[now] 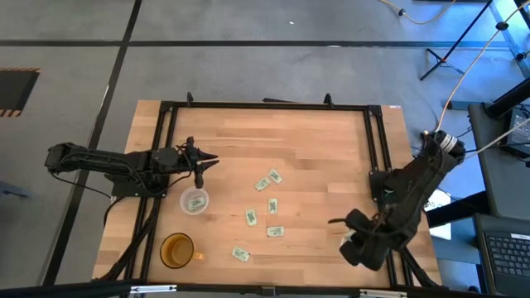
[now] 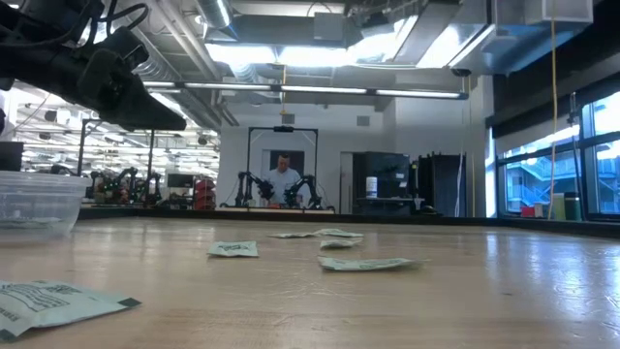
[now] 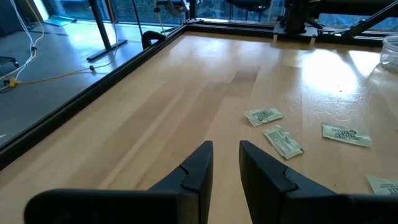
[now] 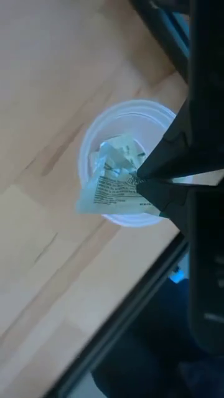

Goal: Pick and place items into bin
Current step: Put the green stevia packet into the right transparent bin

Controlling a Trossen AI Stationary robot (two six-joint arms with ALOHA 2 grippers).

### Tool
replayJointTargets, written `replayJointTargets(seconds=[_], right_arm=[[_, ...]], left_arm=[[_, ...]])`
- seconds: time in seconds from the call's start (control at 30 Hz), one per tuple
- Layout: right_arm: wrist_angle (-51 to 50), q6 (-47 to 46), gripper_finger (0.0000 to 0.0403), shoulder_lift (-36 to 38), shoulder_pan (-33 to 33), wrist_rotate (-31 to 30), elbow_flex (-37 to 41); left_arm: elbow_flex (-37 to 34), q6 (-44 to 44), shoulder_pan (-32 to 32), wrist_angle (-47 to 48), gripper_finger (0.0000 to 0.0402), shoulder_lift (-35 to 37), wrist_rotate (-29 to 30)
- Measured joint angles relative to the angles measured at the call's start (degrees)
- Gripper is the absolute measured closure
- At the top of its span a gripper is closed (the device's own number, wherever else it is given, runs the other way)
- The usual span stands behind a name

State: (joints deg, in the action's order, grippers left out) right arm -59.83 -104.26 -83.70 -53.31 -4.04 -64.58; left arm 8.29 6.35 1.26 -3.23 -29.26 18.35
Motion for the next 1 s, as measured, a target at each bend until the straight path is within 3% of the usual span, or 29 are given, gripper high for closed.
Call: replayJointTargets(seconds=[0.2,0.57,0.83,1.0], right_arm=[[1.56,-3.53,0.0385,-5.89,-3.73,-0.07,0.0],[2.58,-3.44,0.0385,-14.34,-3.96,0.34,0.0],[2.58,-3.32,0.038,-15.77,-3.92,4.68,0.0],[2.56,-3.31,0.0346,-15.6,-3.92,4.79,0.0]], left_arm=[[0.0,0.39,-0.02,0.07,0.0329,0.02,0.0],[0.0,0.39,0.0,0.07,0.0329,0.01,0.0],[0.0,0.41,0.0,0.09,0.0329,0.0,0.0],[0.0,0.41,0.0,0.07,0.0329,0.02,0.0]])
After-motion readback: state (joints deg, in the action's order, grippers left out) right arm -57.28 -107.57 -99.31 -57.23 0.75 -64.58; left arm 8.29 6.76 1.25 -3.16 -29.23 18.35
